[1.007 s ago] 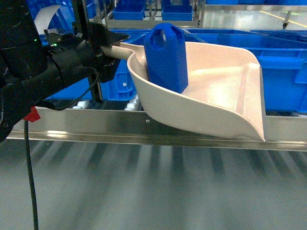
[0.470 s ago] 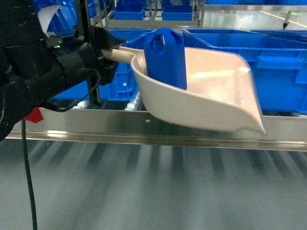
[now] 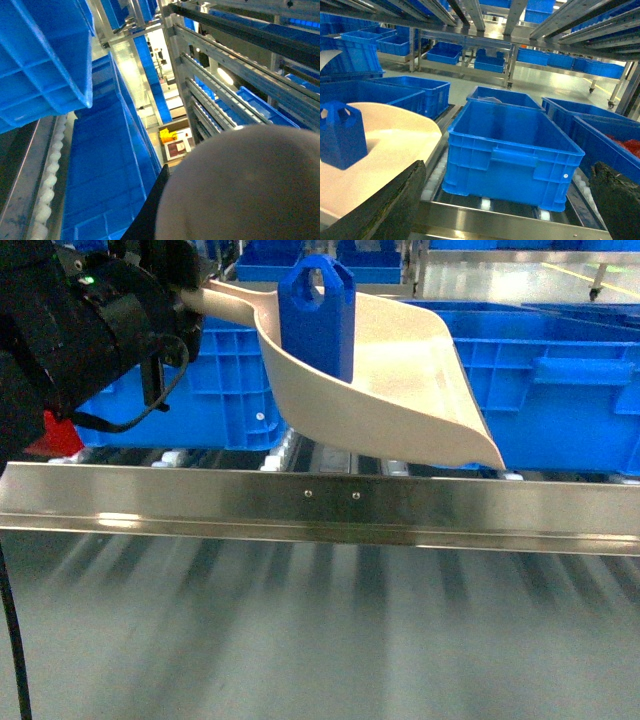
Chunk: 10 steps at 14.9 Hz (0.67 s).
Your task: Place part in tray to right shelf
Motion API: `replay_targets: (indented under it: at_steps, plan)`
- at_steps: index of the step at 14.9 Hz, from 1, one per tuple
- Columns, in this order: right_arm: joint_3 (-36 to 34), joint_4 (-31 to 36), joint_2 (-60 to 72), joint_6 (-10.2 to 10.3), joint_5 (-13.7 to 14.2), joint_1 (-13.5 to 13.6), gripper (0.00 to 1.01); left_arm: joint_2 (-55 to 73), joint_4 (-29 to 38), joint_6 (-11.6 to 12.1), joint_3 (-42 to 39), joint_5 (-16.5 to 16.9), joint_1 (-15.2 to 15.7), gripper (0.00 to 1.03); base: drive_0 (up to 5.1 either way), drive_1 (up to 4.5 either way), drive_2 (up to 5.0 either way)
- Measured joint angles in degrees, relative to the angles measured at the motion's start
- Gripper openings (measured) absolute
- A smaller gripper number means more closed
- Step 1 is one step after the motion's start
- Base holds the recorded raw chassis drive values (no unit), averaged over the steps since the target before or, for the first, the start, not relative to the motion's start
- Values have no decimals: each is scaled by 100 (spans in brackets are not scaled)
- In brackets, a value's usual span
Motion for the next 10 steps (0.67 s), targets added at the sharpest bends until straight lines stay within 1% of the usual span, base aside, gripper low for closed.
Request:
replay_targets:
  at_steps: [1, 3, 4, 5, 6, 7, 8, 9, 10]
  plan:
    - [0, 0, 0, 0, 0, 0, 98, -37, -164, 7, 203, -9, 87, 12, 0, 0, 0]
    - [0, 0, 0, 0, 0, 0, 98, -232, -918, -42, 662, -396, 249, 12, 0, 0, 0]
    - [0, 0, 0, 0, 0, 0, 98, -293, -1325, 33, 1314, -841, 544, 12, 0, 0, 0]
    - [0, 0, 0, 0, 0, 0, 98, -249, -1565, 264, 1832, -1082, 765, 12, 0, 0, 0]
    - [0, 0, 0, 0, 2, 0, 98, 323, -2406, 1091, 3359, -2022, 1187, 12, 0, 0, 0]
    - [0, 0, 0, 0, 0, 0, 98, 608, -2699, 1436, 3816, -2260, 1259, 12, 0, 0, 0]
    - [0, -2, 0, 0, 0, 0, 98, 717, -2822, 1537, 3985, -2352, 1283, 12, 0, 0, 0]
    - [0, 0, 0, 0, 0, 0, 98, 765, -2905, 1556, 4072, -2387, 1292, 12, 0, 0, 0]
    - [0, 0, 0, 0, 0, 0, 98, 876, -3056, 1670, 4245, -2468, 1311, 12, 0, 0, 0]
